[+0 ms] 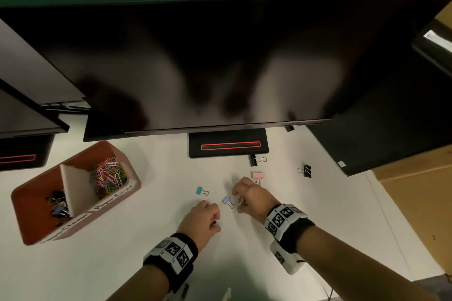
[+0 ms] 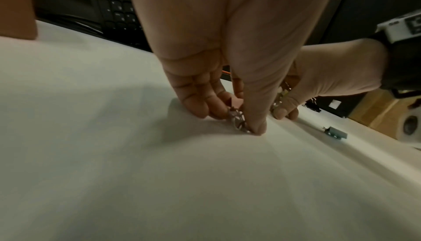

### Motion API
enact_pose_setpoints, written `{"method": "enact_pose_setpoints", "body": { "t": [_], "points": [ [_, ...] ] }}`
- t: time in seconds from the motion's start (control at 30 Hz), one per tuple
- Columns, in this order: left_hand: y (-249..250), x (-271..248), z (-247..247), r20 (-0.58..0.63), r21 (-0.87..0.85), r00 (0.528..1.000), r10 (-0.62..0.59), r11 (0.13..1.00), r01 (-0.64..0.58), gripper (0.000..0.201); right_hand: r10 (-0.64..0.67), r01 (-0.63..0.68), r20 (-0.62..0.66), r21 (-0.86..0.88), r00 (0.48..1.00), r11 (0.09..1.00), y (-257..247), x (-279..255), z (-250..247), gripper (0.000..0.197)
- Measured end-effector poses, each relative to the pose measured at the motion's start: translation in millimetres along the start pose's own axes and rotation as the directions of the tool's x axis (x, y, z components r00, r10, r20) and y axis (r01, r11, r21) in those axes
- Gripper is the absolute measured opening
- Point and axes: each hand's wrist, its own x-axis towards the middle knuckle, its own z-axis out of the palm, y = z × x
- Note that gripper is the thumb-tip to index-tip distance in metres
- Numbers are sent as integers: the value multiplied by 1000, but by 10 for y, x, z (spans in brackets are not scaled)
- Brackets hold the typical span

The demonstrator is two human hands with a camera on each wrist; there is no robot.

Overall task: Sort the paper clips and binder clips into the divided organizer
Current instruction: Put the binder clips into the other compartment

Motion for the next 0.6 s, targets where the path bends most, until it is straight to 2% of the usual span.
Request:
{"method": "enact_pose_setpoints", "body": {
  "t": [0.07, 0.17, 0.27, 0.3, 0.4, 0.47, 0.6],
  "points": [
    [-18, -12, -67, -39, -29, 999, 12, 999, -13, 20, 24, -24, -3, -2, 1000, 1000, 2, -4, 11, 41],
    [-68, 27, -224, -149, -114, 989, -3, 993, -14, 41, 54, -54, -14, -10, 998, 999, 5, -22, 21, 36],
    [-124, 124, -389, -256, -206, 966, -36, 978, -18, 30, 53, -53, -18, -1, 998, 999, -20, -27, 26, 30],
    [-129, 161, -436, -256, -222, 965, -51, 975, -8, 27, 46, -46, -10, 6, 999, 999, -29, -24, 27, 29],
    [-157, 281, -517, -182, -195, 980, -78, 980, 42, 43, 10, -11, 12, 26, 1000, 1000, -26, -26, 39, 24],
    [-167, 329, -533, -123, -137, 987, -104, 987, 87, 46, 4, -4, 2, 60, 1000, 998, -7, -35, 40, 19],
    [-192, 345, -528, -116, -68, 987, -114, 992, 107, 27, -38, 40, -19, 130, 999, 991, 18, -49, 33, 14]
  ]
}}
